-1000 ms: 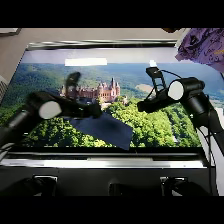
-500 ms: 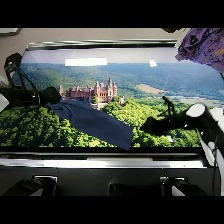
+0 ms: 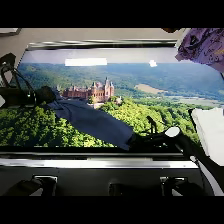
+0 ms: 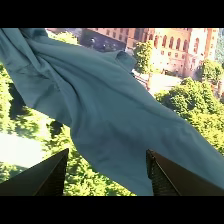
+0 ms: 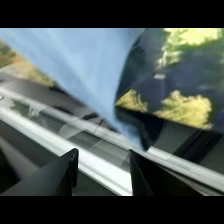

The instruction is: Fold the clothes and pants, and hang the long-sleeved shirts on hangers.

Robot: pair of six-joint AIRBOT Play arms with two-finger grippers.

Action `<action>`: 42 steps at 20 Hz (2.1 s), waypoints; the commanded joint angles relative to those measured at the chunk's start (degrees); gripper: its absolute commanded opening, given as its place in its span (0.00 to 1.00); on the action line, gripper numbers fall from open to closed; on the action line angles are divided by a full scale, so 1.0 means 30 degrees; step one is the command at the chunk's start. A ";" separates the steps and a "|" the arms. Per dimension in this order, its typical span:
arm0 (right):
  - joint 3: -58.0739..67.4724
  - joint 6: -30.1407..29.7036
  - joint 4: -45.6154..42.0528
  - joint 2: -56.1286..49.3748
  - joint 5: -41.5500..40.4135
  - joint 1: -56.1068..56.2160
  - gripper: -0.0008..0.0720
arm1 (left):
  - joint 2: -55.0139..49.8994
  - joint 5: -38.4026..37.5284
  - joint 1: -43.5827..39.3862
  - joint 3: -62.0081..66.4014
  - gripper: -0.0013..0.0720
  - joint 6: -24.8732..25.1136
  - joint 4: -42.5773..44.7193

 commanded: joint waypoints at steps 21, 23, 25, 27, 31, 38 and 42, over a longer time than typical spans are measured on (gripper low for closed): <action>0.2586 0.5559 -0.6951 0.0889 0.0430 0.0554 0.05 | -0.2259 0.7424 1.1169 -0.6368 0.77 0.5078 -0.7410; 0.2586 0.5588 -0.6965 0.0889 0.0481 0.0554 0.05 | -0.4430 0.9340 1.1999 -0.6404 0.75 0.6900 -0.9901; 0.2586 0.5603 -0.6951 0.0889 0.0481 0.0554 0.05 | -0.6484 1.0805 1.2167 -0.6120 0.73 0.8276 -1.1948; 0.2586 0.5610 -0.6958 0.0889 0.0459 0.0554 0.05 | -0.8196 1.1606 1.2058 -0.5486 0.73 0.9755 -1.3879; 0.2586 0.6339 -0.6972 0.0889 0.0073 0.0554 0.05 | -1.1009 1.1744 1.1424 -0.3468 0.68 1.0513 -1.4644; 0.3286 0.6586 -0.7512 0.0896 -0.0321 0.0554 0.05 | -1.1242 1.1548 1.0841 -0.1035 0.04 1.0513 -1.4732; 0.7949 0.6594 -1.0251 0.0896 -0.0160 0.0554 0.05 | -0.7774 1.0659 1.1366 0.0962 0.03 1.0513 -1.3770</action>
